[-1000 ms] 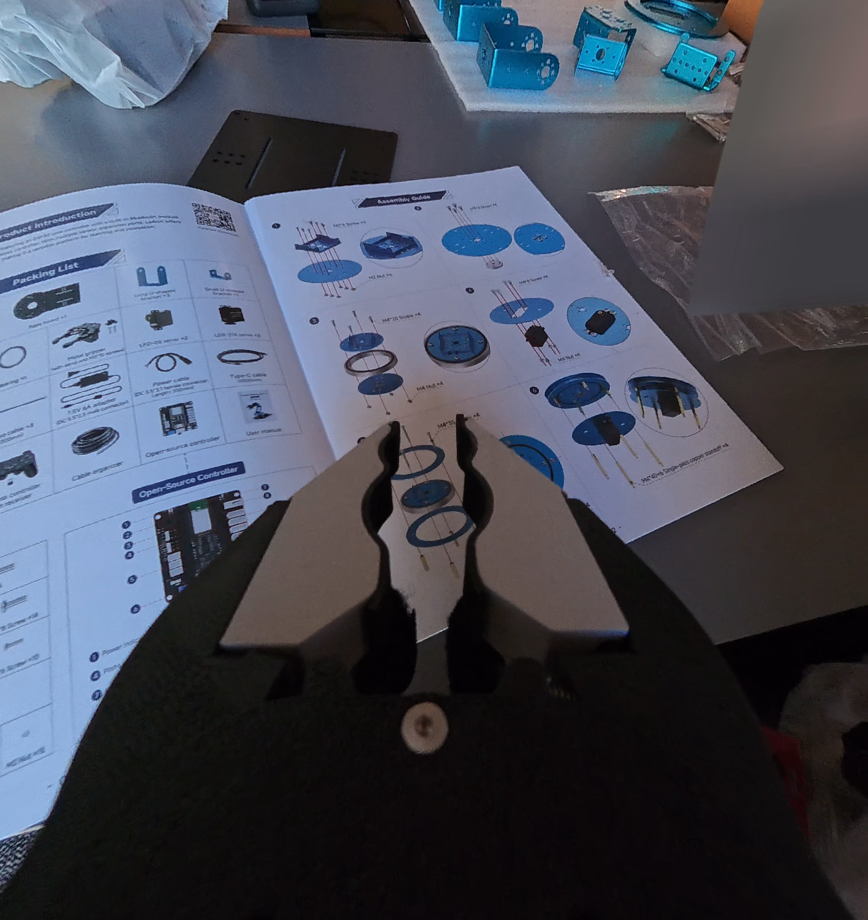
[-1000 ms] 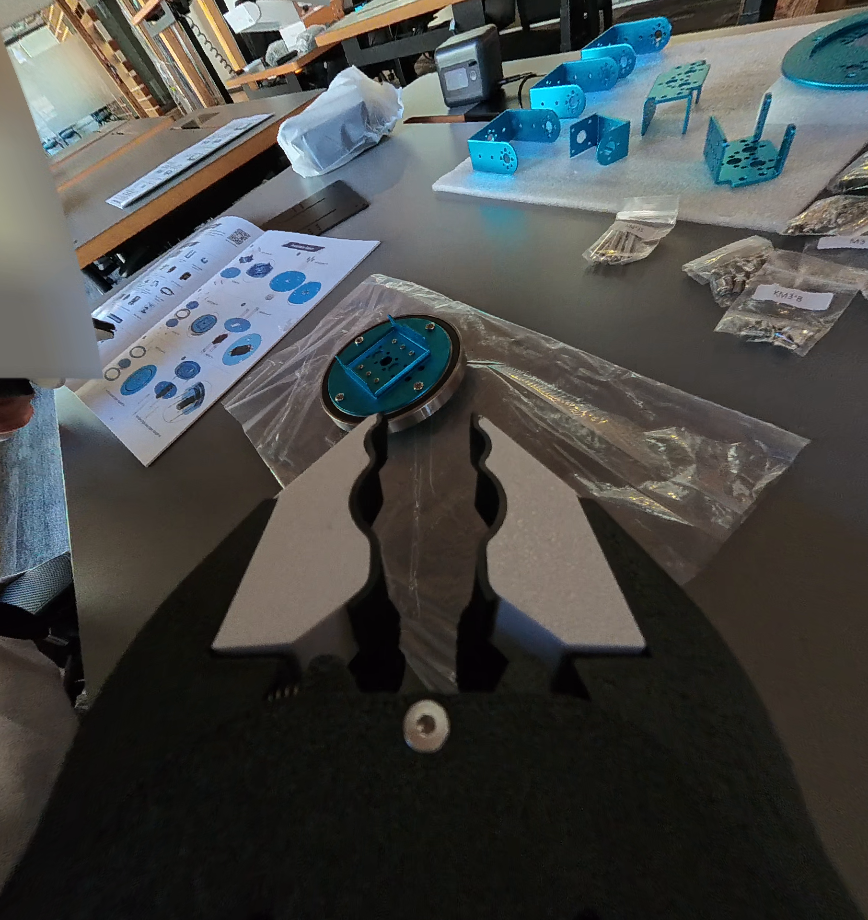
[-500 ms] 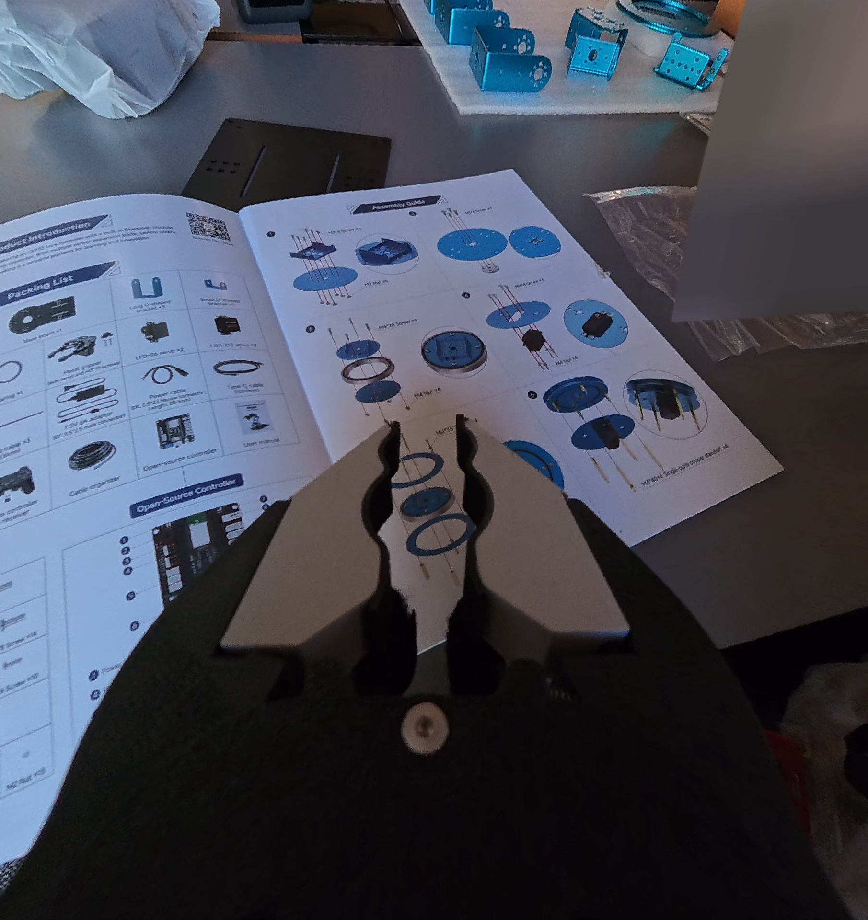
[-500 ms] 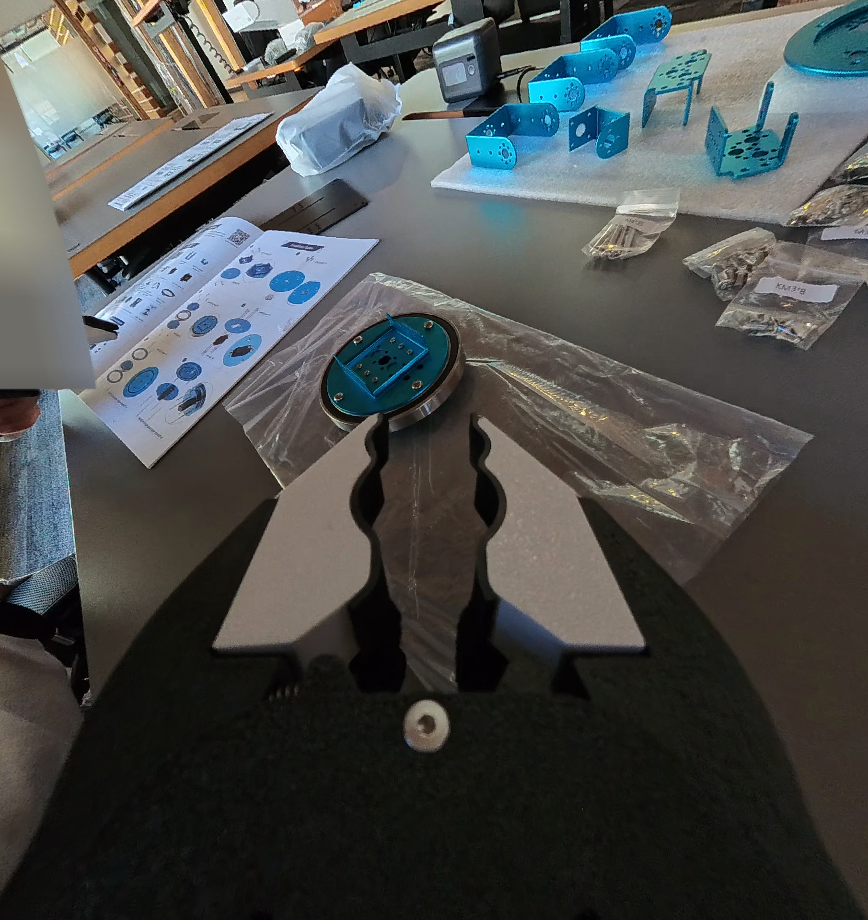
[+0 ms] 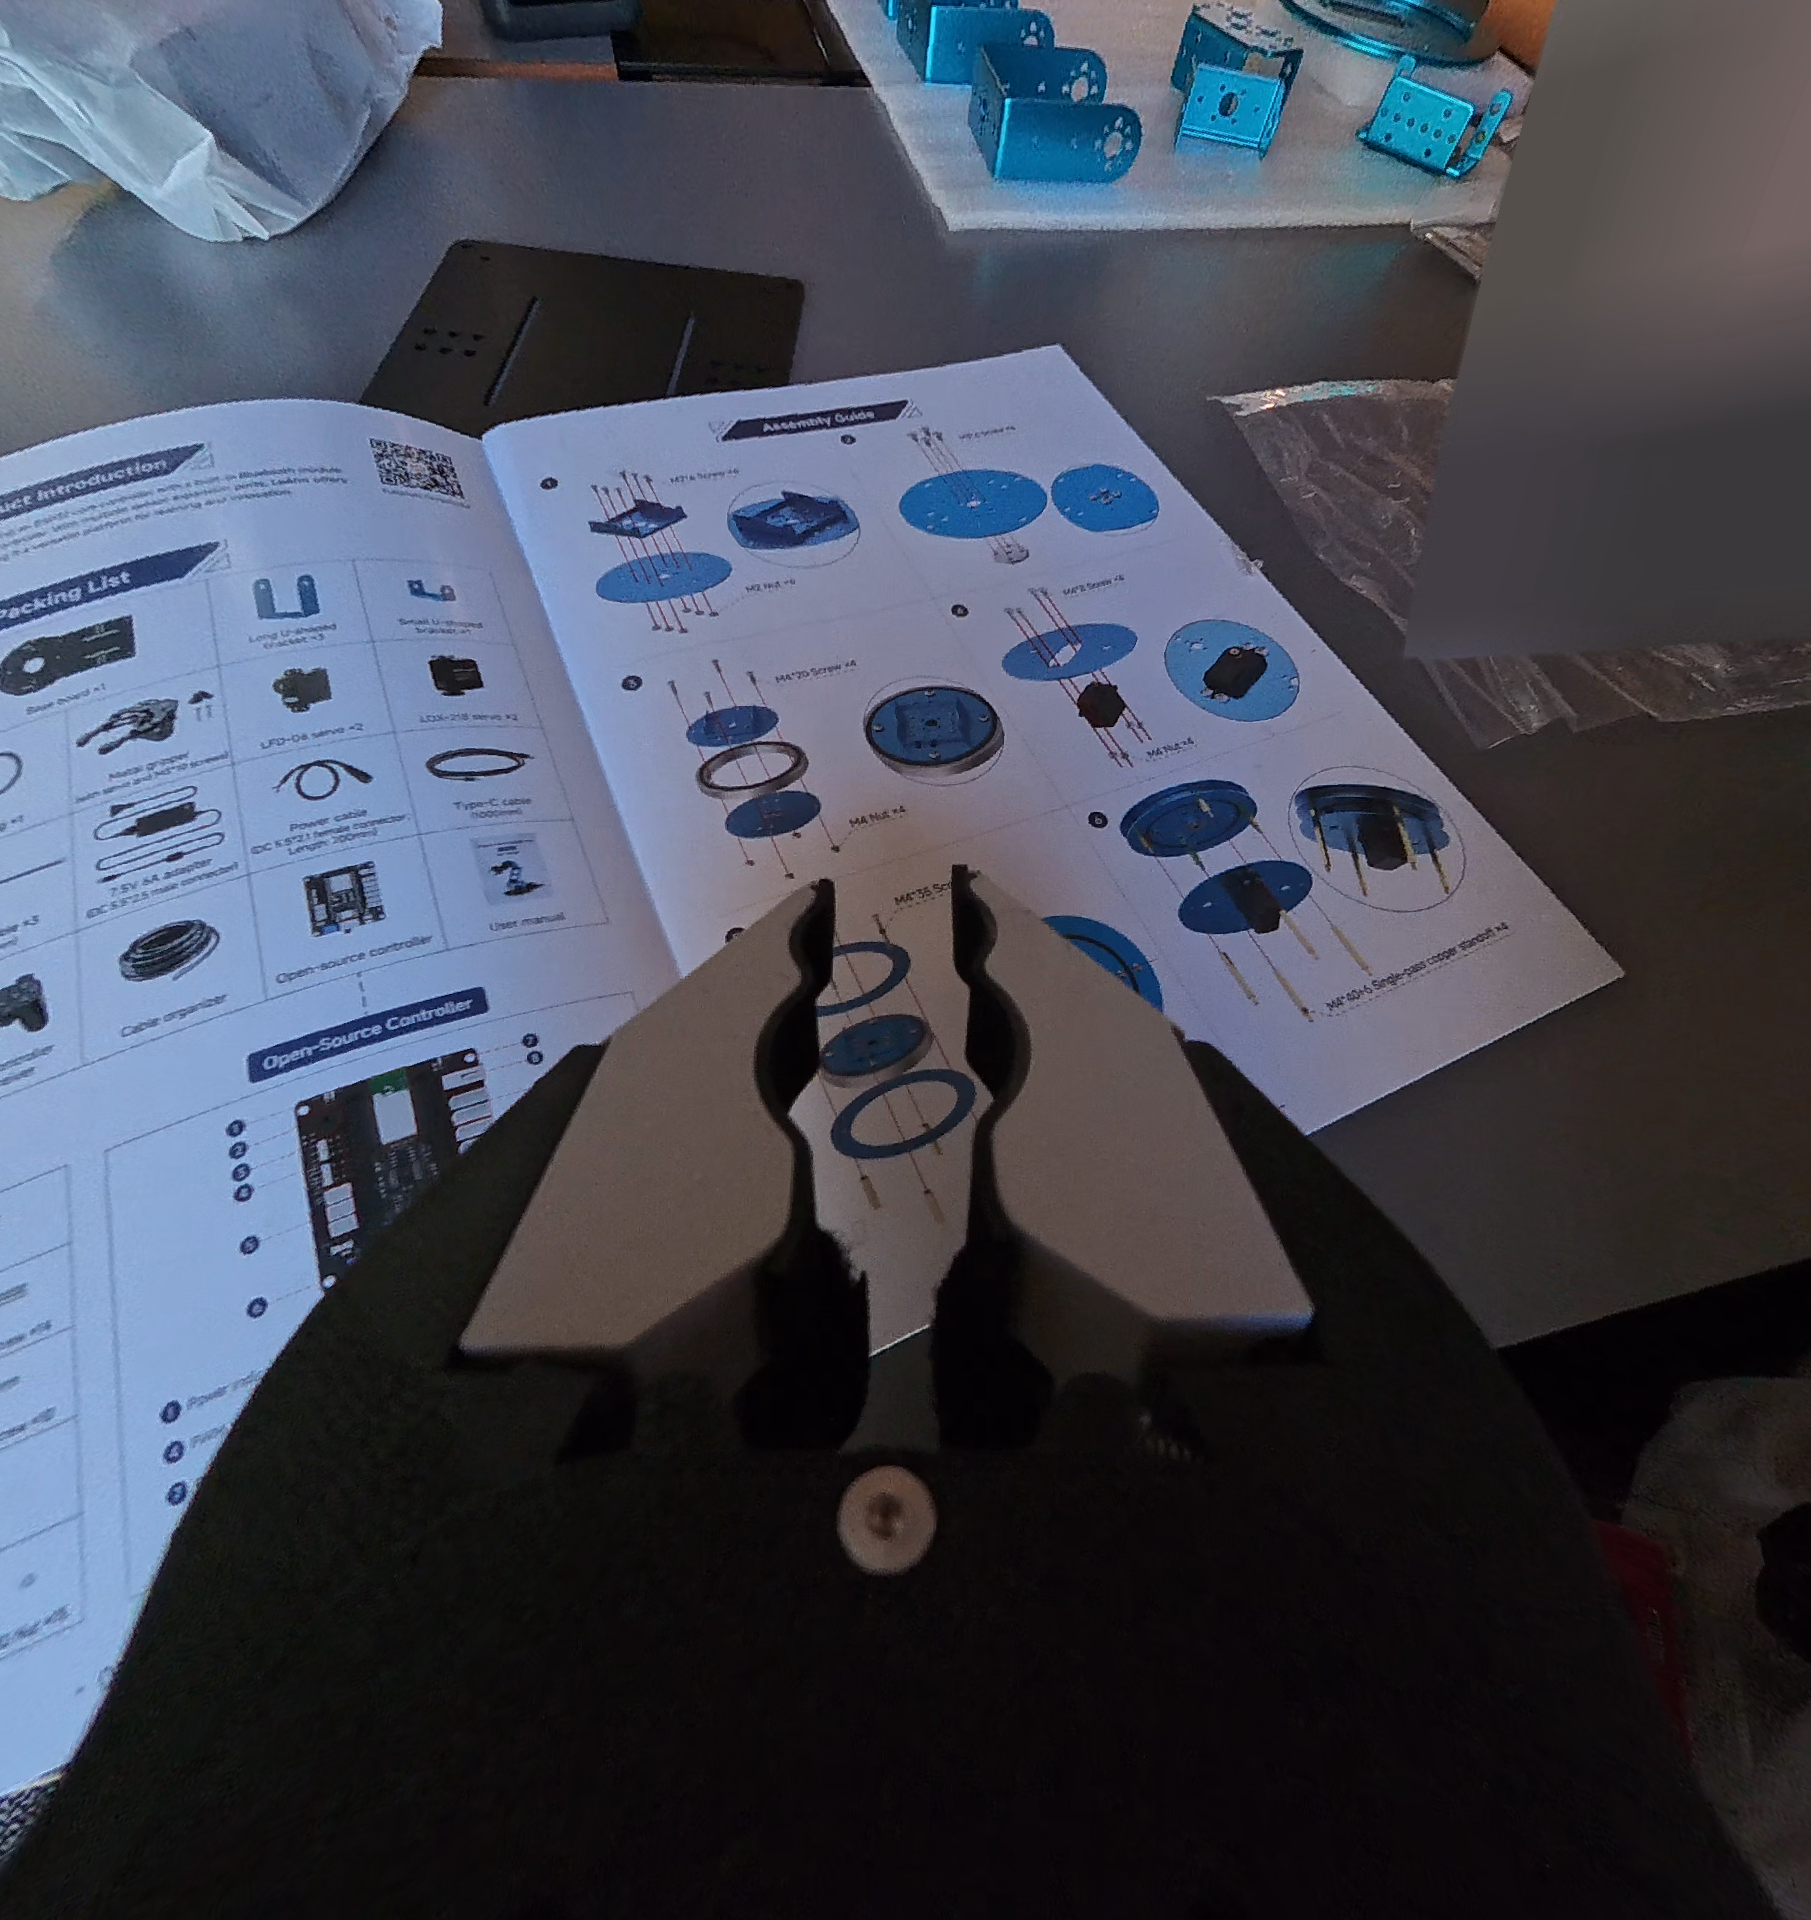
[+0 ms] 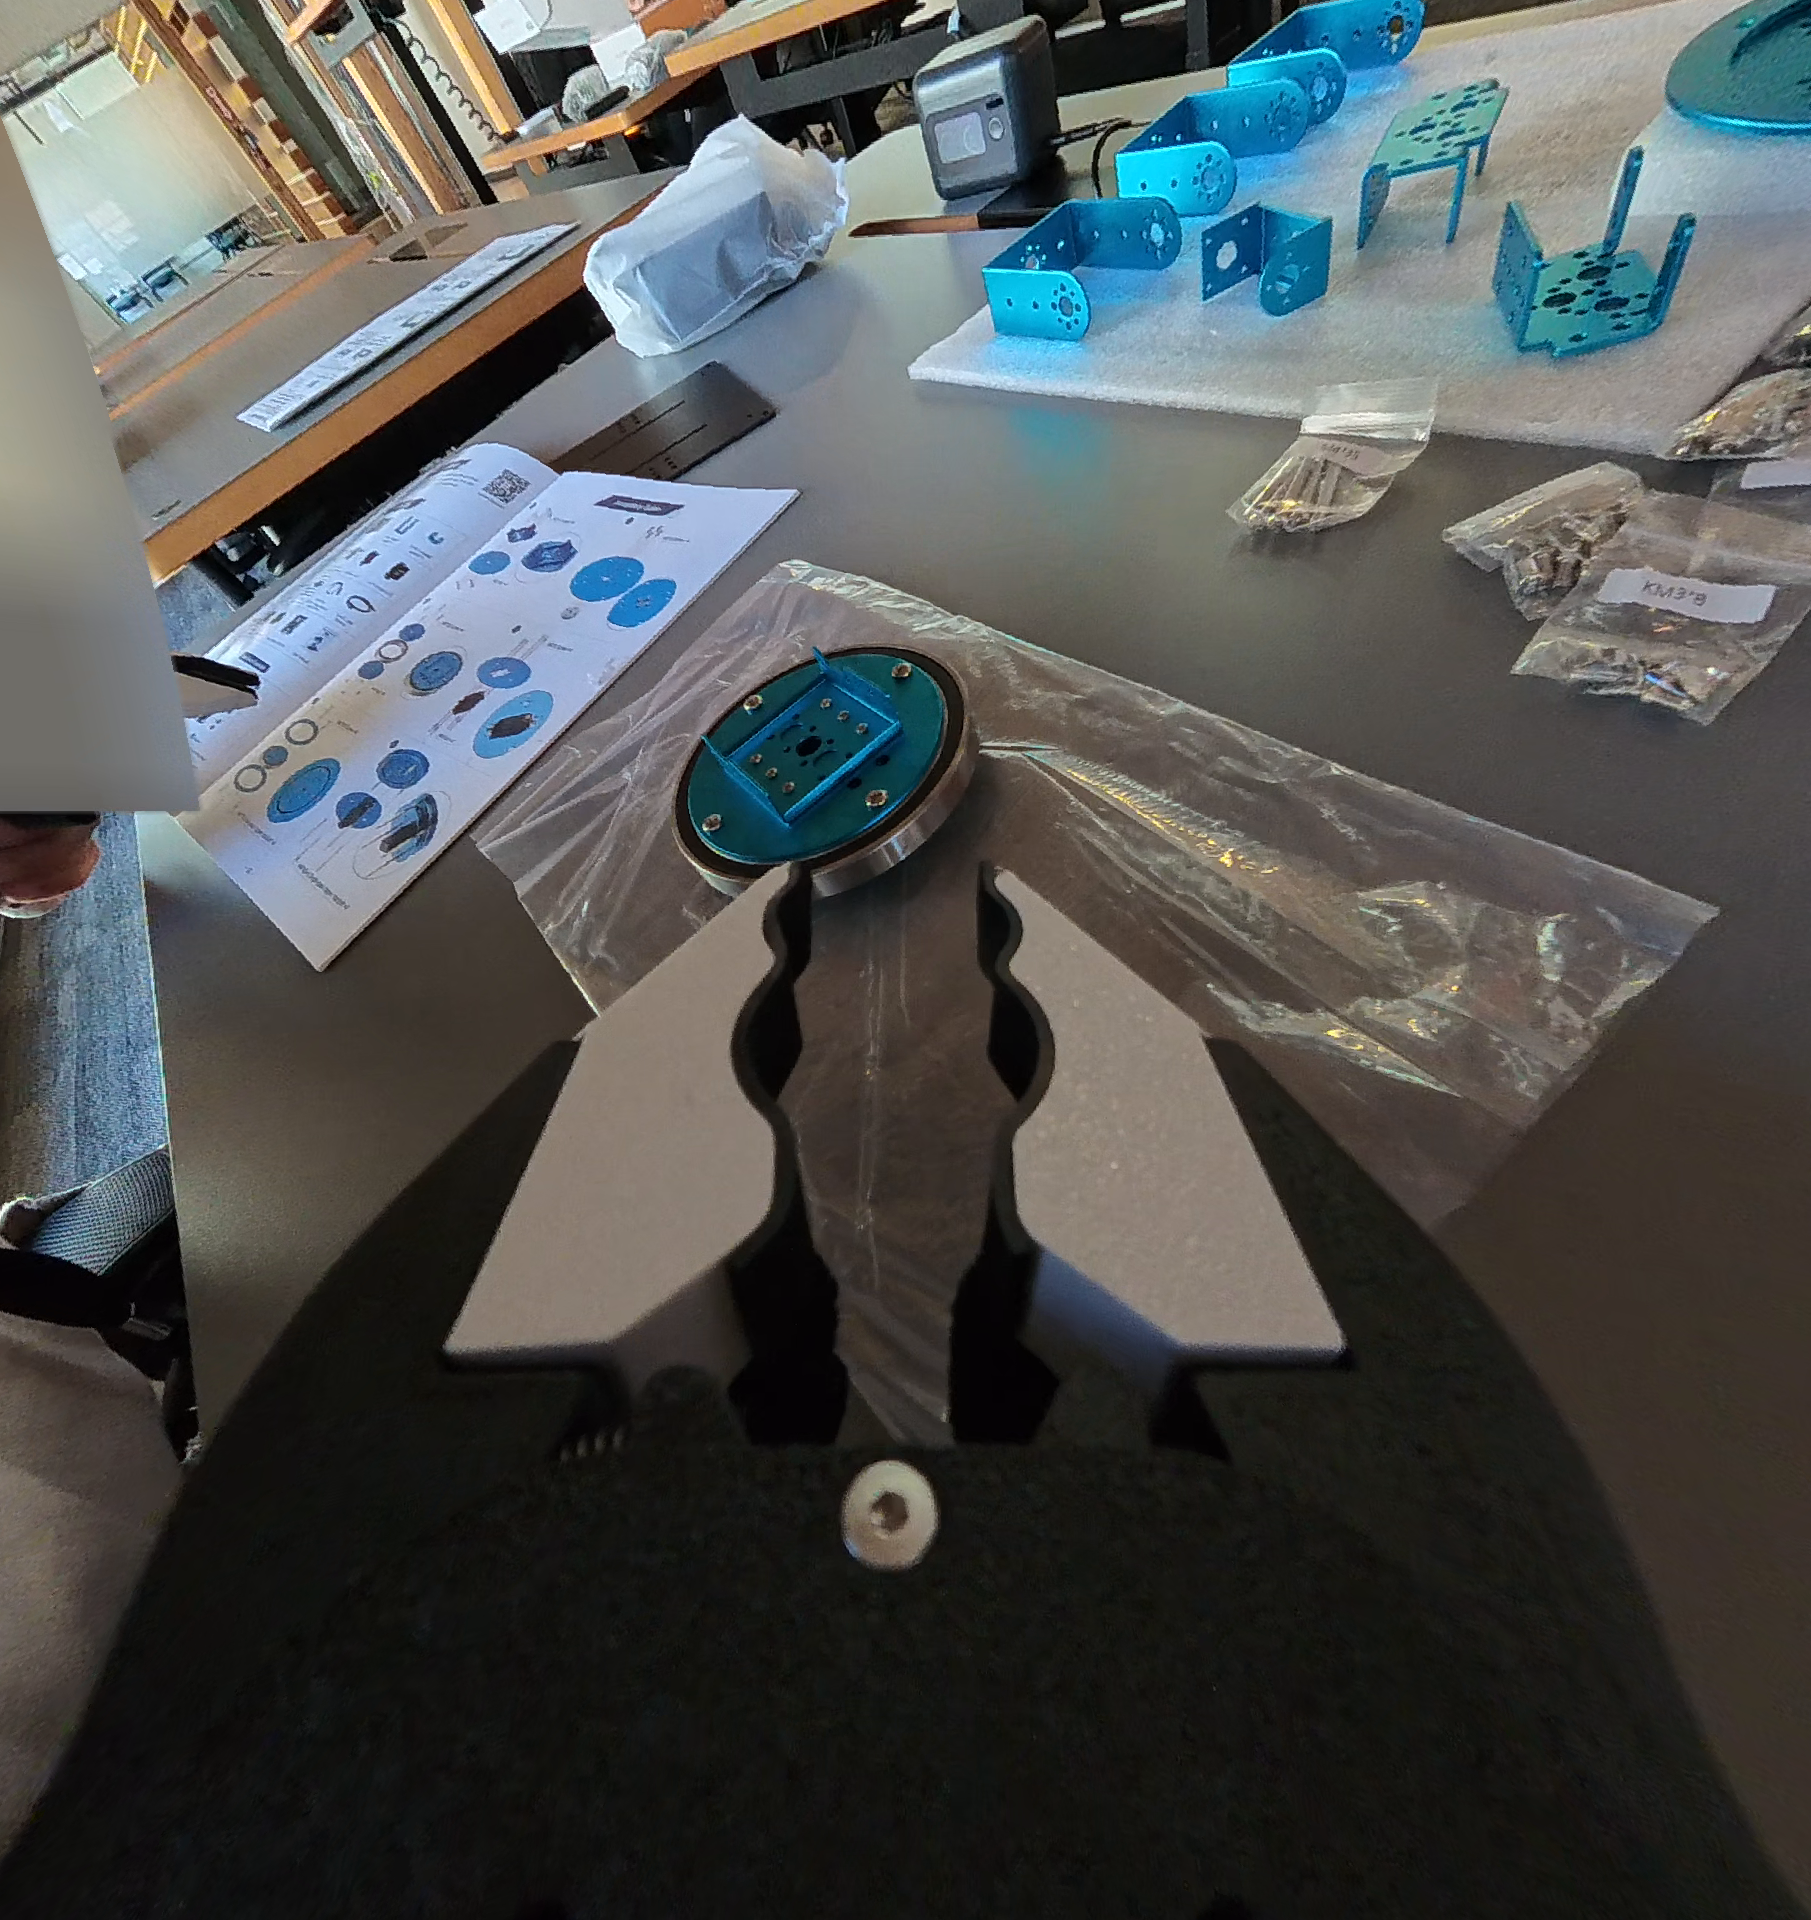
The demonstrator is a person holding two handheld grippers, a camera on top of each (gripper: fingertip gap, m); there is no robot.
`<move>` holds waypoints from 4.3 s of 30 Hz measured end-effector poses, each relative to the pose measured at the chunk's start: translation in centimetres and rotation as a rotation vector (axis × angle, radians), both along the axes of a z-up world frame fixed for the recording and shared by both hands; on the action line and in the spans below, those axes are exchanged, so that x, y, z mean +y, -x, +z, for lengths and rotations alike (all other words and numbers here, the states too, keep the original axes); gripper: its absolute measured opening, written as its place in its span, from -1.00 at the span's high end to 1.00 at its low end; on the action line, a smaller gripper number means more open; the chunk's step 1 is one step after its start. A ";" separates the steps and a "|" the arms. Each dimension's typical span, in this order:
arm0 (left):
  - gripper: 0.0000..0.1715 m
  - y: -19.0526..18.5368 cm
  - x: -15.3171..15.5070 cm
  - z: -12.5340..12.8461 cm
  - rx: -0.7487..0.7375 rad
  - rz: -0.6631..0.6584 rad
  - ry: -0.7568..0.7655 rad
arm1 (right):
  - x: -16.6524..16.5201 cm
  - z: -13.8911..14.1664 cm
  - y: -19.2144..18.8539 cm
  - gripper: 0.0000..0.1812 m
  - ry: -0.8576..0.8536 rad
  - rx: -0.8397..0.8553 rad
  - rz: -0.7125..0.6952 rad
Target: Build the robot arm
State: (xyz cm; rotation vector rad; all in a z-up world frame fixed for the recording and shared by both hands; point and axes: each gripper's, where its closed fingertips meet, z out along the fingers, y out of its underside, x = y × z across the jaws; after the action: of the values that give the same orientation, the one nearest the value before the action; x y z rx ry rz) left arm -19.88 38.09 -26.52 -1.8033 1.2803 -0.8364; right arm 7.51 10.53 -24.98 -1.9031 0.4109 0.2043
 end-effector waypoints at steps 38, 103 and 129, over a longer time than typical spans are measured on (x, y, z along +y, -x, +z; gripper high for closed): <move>0.75 -3.3 -4.1 -0.4 -0.028 -0.114 0.106 | 0.1 -0.3 0.1 0.67 0.025 -0.009 0.006; 0.46 -24.5 -16.8 -1.7 0.343 -0.626 0.586 | 7.9 -5.6 2.7 -0.25 0.472 -0.357 0.474; 0.85 -23.4 -20.5 2.2 0.108 -0.965 0.570 | 6.8 -0.1 3.5 -0.12 0.128 -0.532 0.533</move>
State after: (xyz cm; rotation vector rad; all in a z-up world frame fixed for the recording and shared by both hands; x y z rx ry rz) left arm 3.55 17.64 -24.32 -1.5759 2.1931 -1.7774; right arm 4.01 17.31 -25.13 -2.0680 -0.4556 0.0123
